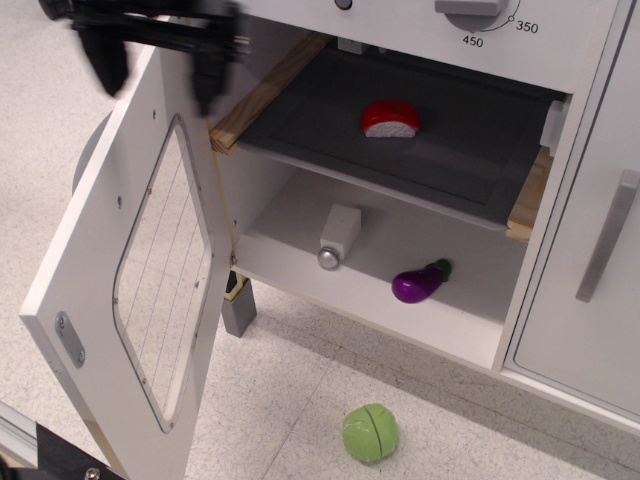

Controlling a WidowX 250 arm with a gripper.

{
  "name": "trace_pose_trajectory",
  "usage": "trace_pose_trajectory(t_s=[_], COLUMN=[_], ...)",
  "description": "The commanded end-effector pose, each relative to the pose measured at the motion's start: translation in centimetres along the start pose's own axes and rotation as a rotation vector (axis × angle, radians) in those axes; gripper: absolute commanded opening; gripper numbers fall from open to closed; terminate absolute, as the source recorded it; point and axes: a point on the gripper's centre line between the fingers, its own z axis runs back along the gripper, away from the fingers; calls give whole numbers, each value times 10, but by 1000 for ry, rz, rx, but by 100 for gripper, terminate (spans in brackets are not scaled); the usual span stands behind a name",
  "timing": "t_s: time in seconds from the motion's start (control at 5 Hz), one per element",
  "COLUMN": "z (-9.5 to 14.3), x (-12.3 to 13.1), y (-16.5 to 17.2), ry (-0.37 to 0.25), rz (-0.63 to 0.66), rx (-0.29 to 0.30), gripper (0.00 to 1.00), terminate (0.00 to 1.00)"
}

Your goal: Close oven

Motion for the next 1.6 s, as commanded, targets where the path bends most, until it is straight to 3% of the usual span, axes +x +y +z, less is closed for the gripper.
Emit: trace_pose_trajectory(t_s=[0.0, 0.6, 1.0, 1.4], z=[-24, -50, -26, -24], x=[12, 28, 47, 55], y=[8, -42, -92, -125], ry=[-36, -12, -31, -78], rz=[63, 215, 423, 528], rx=[-10, -45, -120, -118], gripper=[100, 100, 100, 100], terminate=[0, 0, 0, 0])
